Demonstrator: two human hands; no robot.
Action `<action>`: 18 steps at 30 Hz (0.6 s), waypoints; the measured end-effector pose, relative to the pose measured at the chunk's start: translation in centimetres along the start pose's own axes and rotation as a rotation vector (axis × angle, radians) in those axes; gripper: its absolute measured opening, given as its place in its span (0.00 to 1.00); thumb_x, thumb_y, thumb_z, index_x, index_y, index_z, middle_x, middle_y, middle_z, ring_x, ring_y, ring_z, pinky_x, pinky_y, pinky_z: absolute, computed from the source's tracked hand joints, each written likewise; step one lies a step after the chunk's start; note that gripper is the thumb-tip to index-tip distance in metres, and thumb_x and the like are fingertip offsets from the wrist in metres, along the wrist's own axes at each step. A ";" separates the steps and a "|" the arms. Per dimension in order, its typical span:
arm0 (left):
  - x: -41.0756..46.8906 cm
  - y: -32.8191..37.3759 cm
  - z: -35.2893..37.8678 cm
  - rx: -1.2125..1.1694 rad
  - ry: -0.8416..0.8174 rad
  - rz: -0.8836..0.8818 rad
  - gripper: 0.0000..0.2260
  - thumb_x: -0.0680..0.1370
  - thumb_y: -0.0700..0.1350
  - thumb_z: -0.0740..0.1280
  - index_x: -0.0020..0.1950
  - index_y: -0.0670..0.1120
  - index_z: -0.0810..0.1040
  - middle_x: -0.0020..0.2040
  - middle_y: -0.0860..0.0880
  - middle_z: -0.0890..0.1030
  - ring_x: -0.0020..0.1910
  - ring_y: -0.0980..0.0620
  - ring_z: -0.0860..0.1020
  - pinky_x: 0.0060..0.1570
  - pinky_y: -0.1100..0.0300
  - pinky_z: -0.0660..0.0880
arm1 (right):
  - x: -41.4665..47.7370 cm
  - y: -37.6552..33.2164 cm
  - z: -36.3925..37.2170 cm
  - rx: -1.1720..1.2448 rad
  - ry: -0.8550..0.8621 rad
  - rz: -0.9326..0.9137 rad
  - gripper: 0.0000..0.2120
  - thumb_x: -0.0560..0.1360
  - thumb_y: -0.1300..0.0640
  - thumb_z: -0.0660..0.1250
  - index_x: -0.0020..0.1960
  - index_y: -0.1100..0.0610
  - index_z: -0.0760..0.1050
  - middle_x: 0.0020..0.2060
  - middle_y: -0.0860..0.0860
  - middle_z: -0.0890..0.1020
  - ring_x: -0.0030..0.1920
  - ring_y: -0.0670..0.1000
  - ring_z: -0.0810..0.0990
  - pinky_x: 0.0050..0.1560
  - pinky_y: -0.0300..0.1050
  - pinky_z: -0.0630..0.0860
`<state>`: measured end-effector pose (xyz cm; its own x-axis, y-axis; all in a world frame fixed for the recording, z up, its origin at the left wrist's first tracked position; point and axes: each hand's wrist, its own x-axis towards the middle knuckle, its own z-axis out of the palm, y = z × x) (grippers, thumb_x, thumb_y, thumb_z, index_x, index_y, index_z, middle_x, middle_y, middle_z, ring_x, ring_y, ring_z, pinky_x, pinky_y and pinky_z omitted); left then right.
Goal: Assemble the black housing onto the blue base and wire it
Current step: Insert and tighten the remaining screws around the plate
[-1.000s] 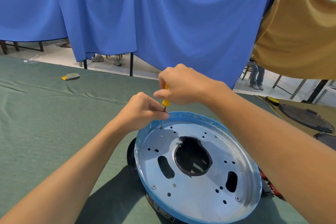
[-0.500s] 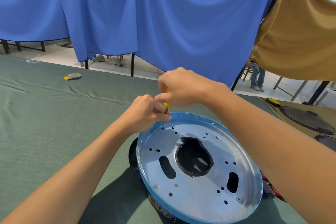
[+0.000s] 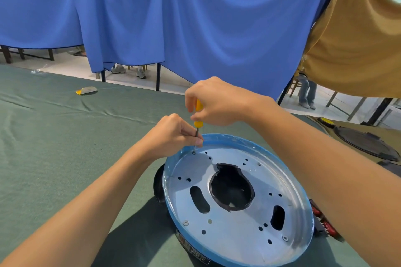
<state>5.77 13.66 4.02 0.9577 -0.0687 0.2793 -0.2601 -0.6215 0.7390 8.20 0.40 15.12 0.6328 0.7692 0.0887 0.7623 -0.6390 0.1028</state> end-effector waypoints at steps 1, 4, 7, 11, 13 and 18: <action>-0.1 0.0 0.0 -0.019 -0.022 -0.001 0.03 0.74 0.41 0.74 0.45 0.47 0.88 0.43 0.55 0.87 0.49 0.50 0.83 0.55 0.48 0.77 | 0.0 0.0 -0.1 0.011 0.012 0.002 0.05 0.75 0.56 0.68 0.41 0.51 0.75 0.40 0.48 0.75 0.46 0.53 0.75 0.38 0.48 0.74; -0.3 0.3 0.2 -0.012 0.005 -0.008 0.05 0.72 0.44 0.76 0.47 0.49 0.87 0.43 0.54 0.87 0.48 0.57 0.84 0.56 0.51 0.78 | 0.3 0.2 0.3 0.012 0.076 0.095 0.15 0.76 0.54 0.67 0.33 0.52 0.66 0.35 0.50 0.69 0.37 0.55 0.74 0.30 0.45 0.68; -0.3 0.4 0.4 0.047 0.130 -0.010 0.04 0.67 0.47 0.80 0.40 0.52 0.87 0.37 0.53 0.86 0.42 0.52 0.84 0.51 0.51 0.78 | 0.3 0.7 1.0 -0.028 0.094 0.170 0.20 0.78 0.52 0.63 0.31 0.55 0.62 0.31 0.53 0.67 0.30 0.54 0.69 0.27 0.44 0.62; -0.1 0.2 0.3 0.050 0.101 0.001 0.01 0.70 0.45 0.78 0.40 0.50 0.87 0.37 0.47 0.86 0.38 0.42 0.79 0.49 0.47 0.77 | 0.1 1.0 0.8 0.005 0.038 0.112 0.16 0.77 0.45 0.64 0.40 0.58 0.73 0.37 0.52 0.74 0.41 0.56 0.74 0.36 0.49 0.73; -0.1 0.1 0.1 0.042 0.064 0.007 0.02 0.72 0.44 0.77 0.42 0.50 0.88 0.39 0.47 0.86 0.38 0.49 0.77 0.51 0.47 0.77 | -0.2 1.0 0.2 0.031 -0.008 0.024 0.09 0.76 0.49 0.68 0.48 0.55 0.76 0.42 0.47 0.76 0.44 0.50 0.74 0.43 0.47 0.75; -0.4 0.3 0.0 0.022 0.019 -0.001 0.03 0.72 0.45 0.77 0.45 0.51 0.87 0.42 0.55 0.87 0.45 0.59 0.83 0.54 0.51 0.78 | 0.0 1.0 0.1 0.081 0.047 0.048 0.09 0.76 0.55 0.68 0.38 0.56 0.76 0.26 0.50 0.79 0.26 0.41 0.78 0.34 0.44 0.78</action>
<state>5.32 13.46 4.13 0.9555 -0.0530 0.2901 -0.2558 -0.6385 0.7259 8.97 -0.28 15.16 0.6629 0.7358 0.1385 0.7413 -0.6710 0.0166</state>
